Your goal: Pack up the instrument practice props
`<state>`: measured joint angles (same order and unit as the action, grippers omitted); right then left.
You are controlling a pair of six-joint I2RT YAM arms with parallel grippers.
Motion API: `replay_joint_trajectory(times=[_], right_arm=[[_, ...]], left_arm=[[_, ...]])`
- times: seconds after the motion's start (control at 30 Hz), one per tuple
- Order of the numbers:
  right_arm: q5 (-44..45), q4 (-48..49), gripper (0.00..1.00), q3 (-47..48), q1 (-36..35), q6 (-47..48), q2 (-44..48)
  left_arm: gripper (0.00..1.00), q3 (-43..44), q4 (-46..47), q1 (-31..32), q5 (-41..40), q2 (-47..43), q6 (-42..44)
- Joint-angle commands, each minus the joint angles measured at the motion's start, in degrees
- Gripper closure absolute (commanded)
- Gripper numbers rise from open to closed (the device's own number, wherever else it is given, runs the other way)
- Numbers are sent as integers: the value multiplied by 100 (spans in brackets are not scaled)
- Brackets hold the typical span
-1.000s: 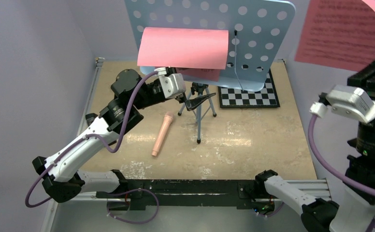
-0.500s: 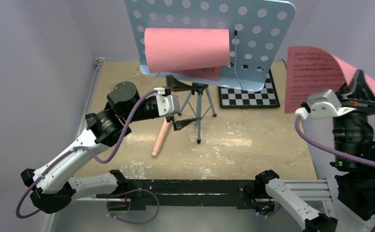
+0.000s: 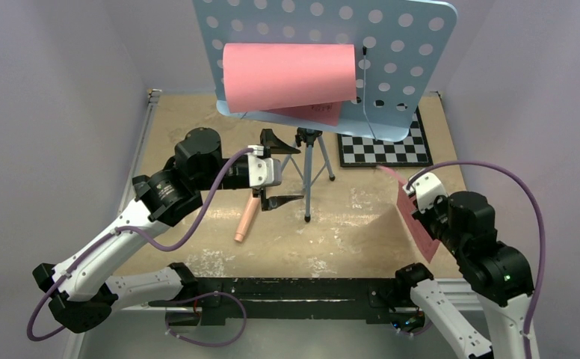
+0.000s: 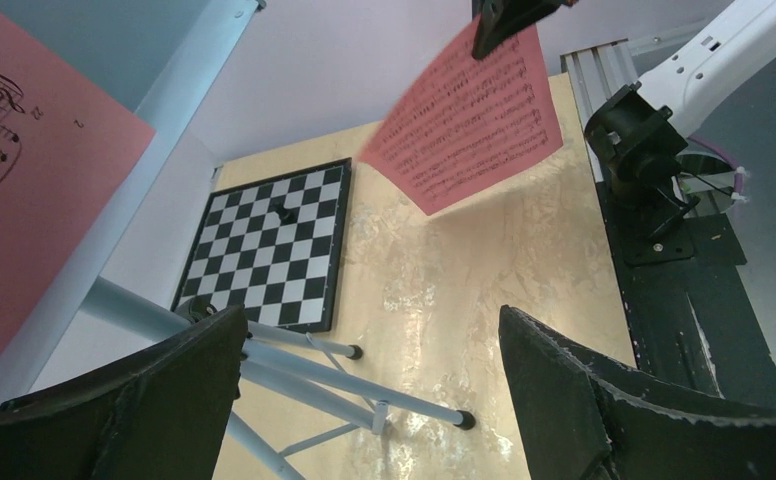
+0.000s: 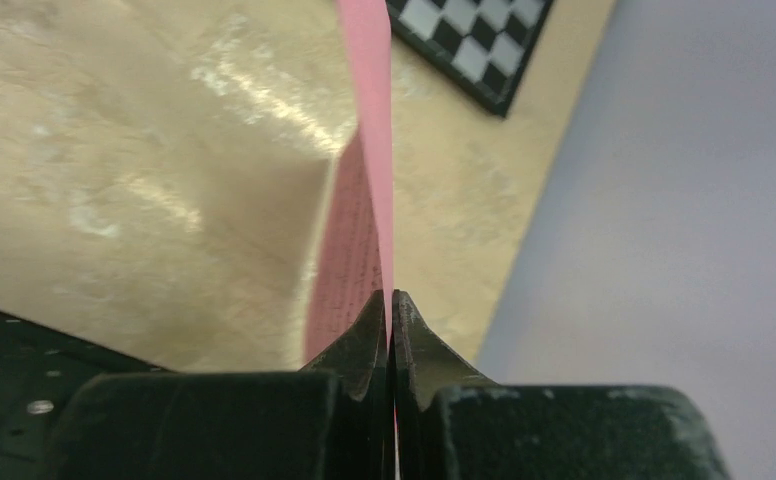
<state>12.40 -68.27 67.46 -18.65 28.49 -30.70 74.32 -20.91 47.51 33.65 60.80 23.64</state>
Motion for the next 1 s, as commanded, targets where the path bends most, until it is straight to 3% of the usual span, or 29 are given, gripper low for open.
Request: replay_joint_trajectory(times=[0.0,0.23,0.37,0.47,0.67,0.97], right_arm=[[-929,181,100,-473,355,-1801,169],[-2185,1388,100,-638,929,-3078,155],[-2368,1265,100,-389,1248,-3491,164],[-2022,1033,100,-322,1476,-3555,34],[-500,1082,100,-777,1684,-3387,-421],[289,1457,100,-1523,2439,-3815,-987]], left_arm=[[1,44,-306,-48,-163,-94,1],[1,85,-633,-61,-496,-85,79],[1,71,-772,-83,-862,-124,-86],[1,-25,-880,-115,-1032,-149,-161],[1,244,-1213,-265,-901,23,-354],[1,109,-1096,-396,-1061,-103,-505]])
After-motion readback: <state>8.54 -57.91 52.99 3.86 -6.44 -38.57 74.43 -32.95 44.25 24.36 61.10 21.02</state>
